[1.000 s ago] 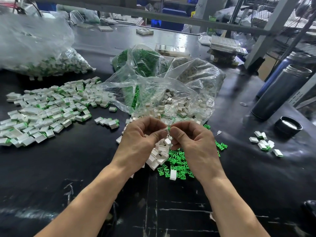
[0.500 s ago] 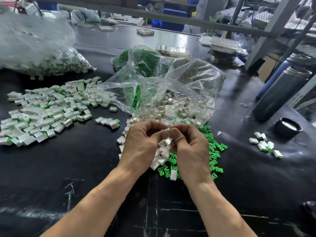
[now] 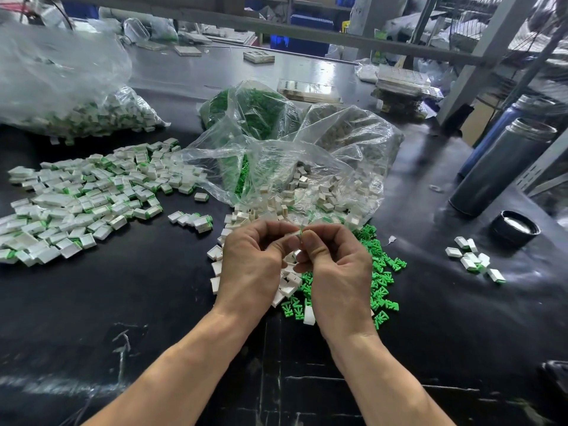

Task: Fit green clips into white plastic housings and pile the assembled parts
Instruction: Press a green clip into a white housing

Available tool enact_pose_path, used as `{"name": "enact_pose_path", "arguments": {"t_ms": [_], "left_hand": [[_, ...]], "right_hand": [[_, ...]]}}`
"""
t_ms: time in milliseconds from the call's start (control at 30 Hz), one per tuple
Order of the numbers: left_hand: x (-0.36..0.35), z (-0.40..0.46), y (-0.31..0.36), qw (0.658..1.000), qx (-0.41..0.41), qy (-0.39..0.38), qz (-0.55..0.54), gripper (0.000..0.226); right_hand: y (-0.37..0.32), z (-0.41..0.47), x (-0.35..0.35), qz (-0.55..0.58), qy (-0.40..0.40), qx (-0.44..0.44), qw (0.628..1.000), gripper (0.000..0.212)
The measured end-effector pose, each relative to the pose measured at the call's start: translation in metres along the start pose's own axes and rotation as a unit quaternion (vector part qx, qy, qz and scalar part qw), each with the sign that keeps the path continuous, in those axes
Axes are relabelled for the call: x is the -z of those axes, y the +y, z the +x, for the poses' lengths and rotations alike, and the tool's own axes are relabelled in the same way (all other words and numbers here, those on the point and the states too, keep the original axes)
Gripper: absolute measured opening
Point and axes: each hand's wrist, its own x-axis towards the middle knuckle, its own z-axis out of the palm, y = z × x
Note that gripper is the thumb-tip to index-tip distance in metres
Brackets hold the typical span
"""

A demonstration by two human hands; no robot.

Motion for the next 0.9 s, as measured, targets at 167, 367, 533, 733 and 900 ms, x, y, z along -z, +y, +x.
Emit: {"name": "enact_pose_path", "arguments": {"t_ms": [167,367,533,733,900], "left_hand": [[0.0,0.001,0.0,1.0,0.007,0.007,0.0,0.016],[-0.001,-0.002,0.001,1.0,0.005,0.011,-0.012,0.023],[0.004,0.002,0.005,0.999,-0.029,-0.026,0.023,0.019],[0.005,0.004,0.001,0.999,-0.03,-0.039,0.018,0.014],[0.006,0.006,0.0,0.997,-0.04,-0.06,0.005,0.014]], "right_hand": [[-0.002,0.001,0.001,0.013,-0.001,-0.019,1.0,0.012],[-0.004,-0.002,-0.001,0.046,0.005,-0.032,0.998,0.005],[-0.007,0.005,0.008,0.0,-0.02,-0.027,0.999,0.007],[-0.006,0.009,0.013,-0.022,-0.046,-0.042,0.998,0.008],[-0.003,0.014,0.016,-0.028,-0.04,-0.032,0.998,0.018]]}}
